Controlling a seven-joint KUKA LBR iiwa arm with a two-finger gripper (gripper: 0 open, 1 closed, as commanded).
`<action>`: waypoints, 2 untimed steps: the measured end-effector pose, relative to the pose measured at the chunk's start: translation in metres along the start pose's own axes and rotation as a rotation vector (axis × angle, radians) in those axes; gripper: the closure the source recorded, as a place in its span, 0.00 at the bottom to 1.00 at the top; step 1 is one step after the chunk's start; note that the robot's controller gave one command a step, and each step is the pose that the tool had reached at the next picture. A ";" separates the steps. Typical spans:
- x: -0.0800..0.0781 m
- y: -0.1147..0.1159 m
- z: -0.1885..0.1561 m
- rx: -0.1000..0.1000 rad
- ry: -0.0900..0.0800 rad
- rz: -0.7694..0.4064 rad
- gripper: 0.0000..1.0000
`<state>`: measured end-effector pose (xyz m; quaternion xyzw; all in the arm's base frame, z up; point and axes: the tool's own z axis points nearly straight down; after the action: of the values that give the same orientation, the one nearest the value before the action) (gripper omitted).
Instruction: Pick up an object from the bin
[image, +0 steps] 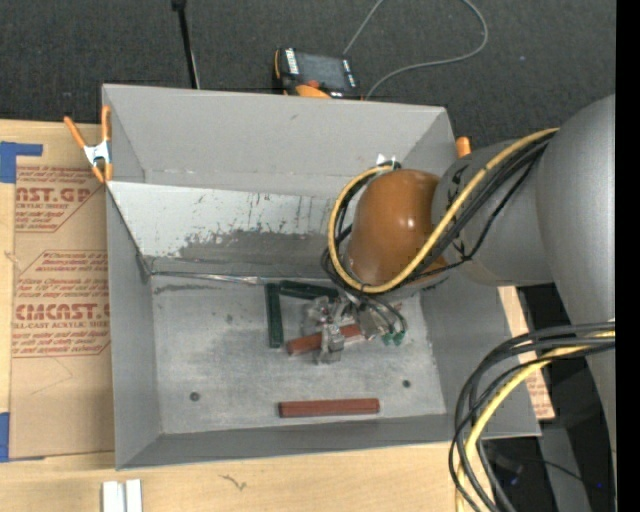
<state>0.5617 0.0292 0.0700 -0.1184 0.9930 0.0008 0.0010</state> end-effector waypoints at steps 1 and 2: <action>0.013 0.009 -0.255 0.004 -0.008 -0.378 1.00; 0.044 0.039 -0.243 -0.001 0.001 -0.236 1.00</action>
Offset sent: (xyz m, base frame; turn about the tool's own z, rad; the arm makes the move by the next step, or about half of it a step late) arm -0.0172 0.0038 0.2513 -0.3777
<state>0.5098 0.0561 0.3125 -0.2345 0.9721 0.0009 0.0005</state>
